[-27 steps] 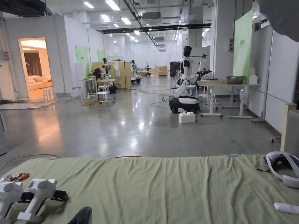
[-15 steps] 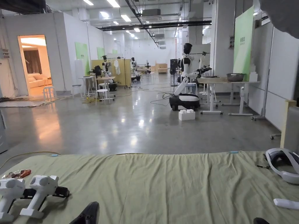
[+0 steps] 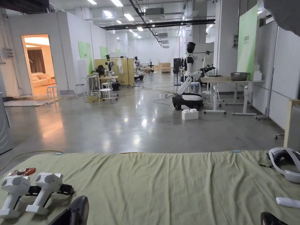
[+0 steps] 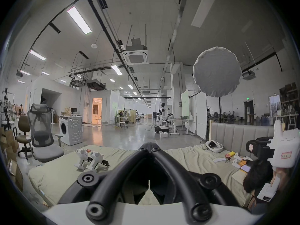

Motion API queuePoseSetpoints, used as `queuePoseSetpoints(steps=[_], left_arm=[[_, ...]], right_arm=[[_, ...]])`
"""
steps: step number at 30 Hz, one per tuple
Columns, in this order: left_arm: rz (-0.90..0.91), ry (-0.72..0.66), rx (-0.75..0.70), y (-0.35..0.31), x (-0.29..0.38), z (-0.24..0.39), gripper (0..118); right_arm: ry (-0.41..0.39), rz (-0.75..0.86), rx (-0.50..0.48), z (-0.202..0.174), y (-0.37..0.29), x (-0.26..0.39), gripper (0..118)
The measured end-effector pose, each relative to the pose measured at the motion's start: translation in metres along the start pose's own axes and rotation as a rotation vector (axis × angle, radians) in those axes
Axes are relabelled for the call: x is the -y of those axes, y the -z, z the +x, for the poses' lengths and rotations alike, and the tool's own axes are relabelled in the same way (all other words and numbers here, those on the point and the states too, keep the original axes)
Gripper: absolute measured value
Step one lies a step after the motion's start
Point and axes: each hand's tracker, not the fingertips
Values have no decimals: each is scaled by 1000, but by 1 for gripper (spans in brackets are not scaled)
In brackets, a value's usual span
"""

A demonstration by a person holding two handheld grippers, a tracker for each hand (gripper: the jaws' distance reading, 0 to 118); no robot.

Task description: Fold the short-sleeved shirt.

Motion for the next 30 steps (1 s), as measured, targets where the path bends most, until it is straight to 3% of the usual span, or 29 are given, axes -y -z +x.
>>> queuePoseSetpoints(steps=[17,19,21,22,24,26,28,30], left_arm=[[-45,-10,-12,9,1,-4,1],[-47,-6,-15,12,-1,-4,1],[-45,55,-35,15,-4,-4,1],[-43,139,-33,17,-7,-2,1],[-44,482,-63,20,-4,11,1],[-51,990,-32,23,19,27,1],[-85,1306,57,22,49,31,1],[-173,1532,199,16,80,26,1]], right_arm=[[-20,-22,25,3,2,5,2],[-46,-17,31,1,2,3,2],[-122,-10,33,-1,4,0,2],[-196,-8,25,-3,6,-1,2],[-437,-10,-7,-8,7,2,2],[-867,-10,-41,-14,10,18,2],[-1287,5,-36,-19,11,45,2],[-1611,26,-121,-13,8,73,2]])
